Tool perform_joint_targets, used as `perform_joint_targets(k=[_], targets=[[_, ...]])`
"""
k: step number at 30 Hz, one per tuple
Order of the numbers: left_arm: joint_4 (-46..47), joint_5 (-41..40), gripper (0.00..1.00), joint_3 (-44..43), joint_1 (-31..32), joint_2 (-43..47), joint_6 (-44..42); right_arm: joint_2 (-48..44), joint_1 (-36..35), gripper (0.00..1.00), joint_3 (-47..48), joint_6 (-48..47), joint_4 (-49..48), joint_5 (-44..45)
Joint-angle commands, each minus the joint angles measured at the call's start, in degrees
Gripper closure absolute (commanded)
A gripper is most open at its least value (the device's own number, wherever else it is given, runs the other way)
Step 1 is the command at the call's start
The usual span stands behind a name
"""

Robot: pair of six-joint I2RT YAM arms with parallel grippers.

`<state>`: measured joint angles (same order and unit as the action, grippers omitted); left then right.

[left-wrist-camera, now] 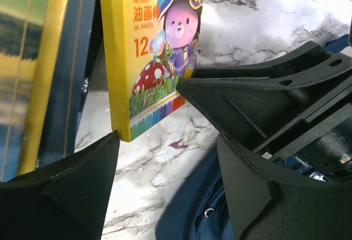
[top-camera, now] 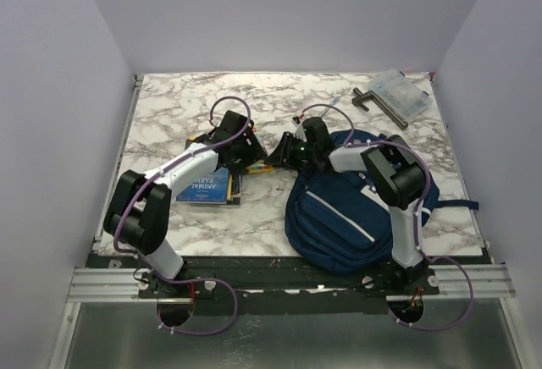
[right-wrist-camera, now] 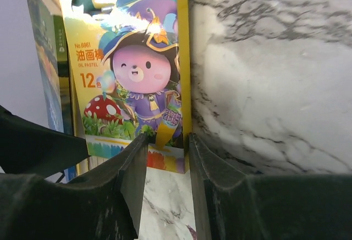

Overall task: Pack the student bag
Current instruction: Pick up the stationery from the center of the board.

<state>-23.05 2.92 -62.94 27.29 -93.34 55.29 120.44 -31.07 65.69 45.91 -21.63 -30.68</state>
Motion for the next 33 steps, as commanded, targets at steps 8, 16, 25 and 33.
perform_joint_targets(k=[8,16,25,33], targets=[[-0.81,-0.15,0.24,2.43,0.75,8.19,-4.91,4.66,-4.81,0.63,1.09,4.06,-4.02,-3.47],[-7.73,-8.02,0.20,-3.05,0.30,8.42,-14.81,5.33,-4.76,0.63,1.46,3.85,-3.57,-3.80],[-9.38,-9.98,0.15,-14.98,-2.19,-0.53,-24.52,6.38,-4.77,0.63,2.01,3.44,-3.55,-3.95],[-14.07,-7.96,0.14,-31.24,-7.04,-14.25,-31.98,6.03,-4.76,0.63,2.35,2.61,-2.74,-3.90]])
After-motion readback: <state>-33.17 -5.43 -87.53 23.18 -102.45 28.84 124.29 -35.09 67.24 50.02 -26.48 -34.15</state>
